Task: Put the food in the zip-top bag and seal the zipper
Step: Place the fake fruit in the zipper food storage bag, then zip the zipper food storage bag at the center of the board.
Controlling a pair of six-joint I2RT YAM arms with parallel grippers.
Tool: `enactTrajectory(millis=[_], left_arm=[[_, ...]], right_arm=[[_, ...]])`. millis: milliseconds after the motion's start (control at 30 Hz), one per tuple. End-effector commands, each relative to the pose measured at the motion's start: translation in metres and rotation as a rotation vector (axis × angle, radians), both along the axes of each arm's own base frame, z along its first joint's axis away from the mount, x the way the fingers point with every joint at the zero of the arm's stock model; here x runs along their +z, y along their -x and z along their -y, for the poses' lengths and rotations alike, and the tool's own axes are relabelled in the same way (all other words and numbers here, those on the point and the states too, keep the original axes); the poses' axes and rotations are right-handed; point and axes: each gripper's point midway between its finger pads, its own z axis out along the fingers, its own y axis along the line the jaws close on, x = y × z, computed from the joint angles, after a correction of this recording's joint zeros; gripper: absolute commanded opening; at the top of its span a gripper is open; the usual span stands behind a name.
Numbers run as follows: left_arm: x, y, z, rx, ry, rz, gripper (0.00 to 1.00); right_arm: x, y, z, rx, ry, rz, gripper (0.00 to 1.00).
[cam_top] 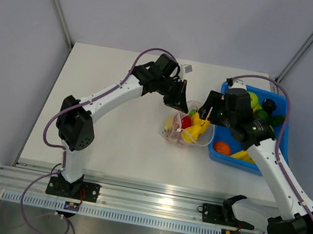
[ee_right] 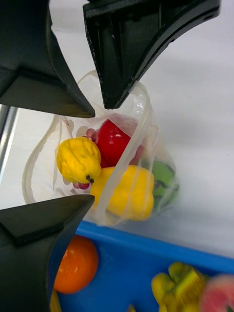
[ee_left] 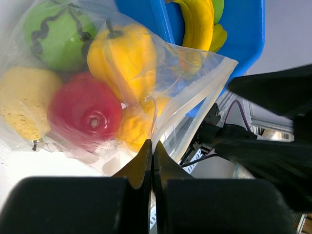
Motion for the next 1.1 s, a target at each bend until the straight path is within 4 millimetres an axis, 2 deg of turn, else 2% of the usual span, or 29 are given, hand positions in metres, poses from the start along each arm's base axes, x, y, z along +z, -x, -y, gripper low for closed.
enactTrajectory(millis=[0, 67, 100, 267, 300, 367, 433, 500, 533, 567, 633, 733, 767, 800, 833, 867, 933, 967, 1067], left_arm=[[0.031, -0.003, 0.004, -0.031, 0.07, 0.071, 0.0], [0.03, -0.002, 0.004, -0.032, 0.066, 0.07, 0.0], [0.031, -0.002, 0.003, -0.033, 0.065, 0.072, 0.0], [0.034, -0.001, 0.001, -0.034, 0.067, 0.078, 0.0], [0.035, -0.001, 0.001, -0.036, 0.068, 0.083, 0.0], [0.037, 0.001, -0.001, -0.043, 0.066, 0.096, 0.0], [0.039, 0.002, -0.003, -0.044, 0.062, 0.105, 0.0], [0.038, 0.002, -0.005, -0.049, 0.055, 0.113, 0.0], [0.038, 0.003, -0.007, -0.049, 0.052, 0.113, 0.0], [0.039, 0.002, -0.007, -0.051, 0.052, 0.119, 0.0], [0.04, 0.0, -0.008, -0.05, 0.047, 0.126, 0.0], [0.042, -0.008, -0.011, -0.054, 0.021, 0.15, 0.0], [0.049, -0.022, -0.01, -0.049, 0.023, 0.187, 0.0], [0.047, -0.025, -0.013, -0.047, -0.001, 0.173, 0.02], [0.049, -0.033, -0.017, -0.038, -0.013, 0.179, 0.05], [0.051, -0.042, -0.018, -0.036, -0.03, 0.206, 0.15], [0.061, -0.052, -0.02, -0.038, -0.043, 0.231, 0.28], [0.065, -0.059, -0.026, -0.031, -0.061, 0.265, 0.44], [0.083, -0.066, -0.048, 0.004, -0.106, 0.376, 0.66]], right_arm=[[0.039, 0.005, 0.034, -0.109, 0.078, 0.116, 0.67], [0.031, 0.006, 0.051, -0.158, 0.155, 0.096, 0.67], [0.024, 0.007, 0.053, -0.158, 0.174, 0.079, 0.69], [-0.011, 0.007, 0.05, -0.15, 0.198, -0.008, 0.7], [-0.023, 0.009, 0.052, -0.158, 0.21, -0.033, 0.7], [-0.036, 0.008, 0.051, -0.158, 0.203, -0.054, 0.68], [-0.053, 0.01, 0.051, -0.154, 0.214, -0.09, 0.62], [-0.057, 0.009, 0.049, -0.157, 0.203, -0.097, 0.41], [-0.057, 0.008, 0.048, -0.161, 0.194, -0.095, 0.32], [-0.053, 0.007, 0.047, -0.171, 0.176, -0.084, 0.13], [-0.039, 0.006, 0.043, -0.178, 0.128, -0.055, 0.0], [-0.018, 0.003, 0.031, -0.182, 0.033, -0.025, 0.0], [-0.014, 0.001, 0.027, -0.184, 0.006, -0.022, 0.0], [-0.01, -0.003, 0.023, -0.188, -0.015, -0.026, 0.0], [-0.009, -0.007, 0.024, -0.25, -0.043, -0.039, 0.0], [-0.013, -0.007, 0.026, -0.275, -0.031, -0.067, 0.0], [-0.014, -0.017, 0.025, -0.323, -0.031, -0.09, 0.0], [-0.012, -0.02, 0.024, -0.328, -0.036, -0.089, 0.0], [-0.006, -0.031, 0.016, -0.333, -0.077, -0.077, 0.0]])
